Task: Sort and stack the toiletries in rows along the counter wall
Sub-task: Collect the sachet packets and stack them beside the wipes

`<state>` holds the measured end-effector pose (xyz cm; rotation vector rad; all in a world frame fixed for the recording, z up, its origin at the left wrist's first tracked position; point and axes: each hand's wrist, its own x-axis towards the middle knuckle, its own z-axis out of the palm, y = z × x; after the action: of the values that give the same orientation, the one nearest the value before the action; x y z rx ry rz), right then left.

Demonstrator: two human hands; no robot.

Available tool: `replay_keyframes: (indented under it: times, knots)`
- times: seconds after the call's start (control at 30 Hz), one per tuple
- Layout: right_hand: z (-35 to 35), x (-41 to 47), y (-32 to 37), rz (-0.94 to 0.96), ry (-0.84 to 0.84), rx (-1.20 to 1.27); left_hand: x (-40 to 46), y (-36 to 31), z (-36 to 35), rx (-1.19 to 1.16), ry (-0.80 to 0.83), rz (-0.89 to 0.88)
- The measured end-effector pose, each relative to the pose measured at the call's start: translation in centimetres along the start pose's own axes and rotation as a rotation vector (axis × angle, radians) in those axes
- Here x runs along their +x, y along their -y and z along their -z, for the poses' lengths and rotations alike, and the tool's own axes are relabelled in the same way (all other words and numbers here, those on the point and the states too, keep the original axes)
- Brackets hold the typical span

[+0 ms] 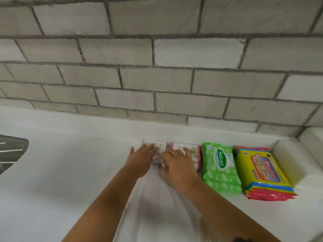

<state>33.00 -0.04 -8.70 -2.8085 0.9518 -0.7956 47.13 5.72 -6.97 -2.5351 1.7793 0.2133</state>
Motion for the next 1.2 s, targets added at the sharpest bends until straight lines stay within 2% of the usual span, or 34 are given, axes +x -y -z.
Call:
replay_keyframes:
  times: [0.1,0.2,0.37,0.47,0.67,0.8,1.0,1.2]
  knots:
    - [2.6,-1.1,0.2,-0.021,-0.022,0.041,-0.5,-0.8,0.7,-0.068,-0.107,0.028]
    - [5.0,-2.4,-0.1,-0.067,-0.014,0.067,-1.7,-2.3,1.7,-0.254,-0.206,0.017]
    - [9.1,-6.5,-1.9,-0.150,-0.053,0.115,-5.5,-7.2,2.7,-0.479,-0.457,-0.110]
    - [12.1,-9.3,-2.9,-0.197,-0.099,0.130,-8.1,-10.4,2.6,-0.549,-0.519,-0.189]
    - [17.1,-16.0,-5.7,-0.326,-0.165,0.150,-12.9,-17.0,2.3,-0.679,-0.445,-0.188]
    - [20.2,-19.9,-7.4,-0.414,-0.141,0.098,-14.4,-21.4,1.1,-0.715,-0.399,-0.194]
    - [24.0,-25.7,-10.0,-0.476,-0.173,0.094,-15.1,-28.4,-0.5,-0.700,-0.267,-0.270]
    - [27.1,-30.4,-12.5,-0.539,-0.192,0.072,-14.9,-34.2,-2.0,-0.629,-0.136,-0.267]
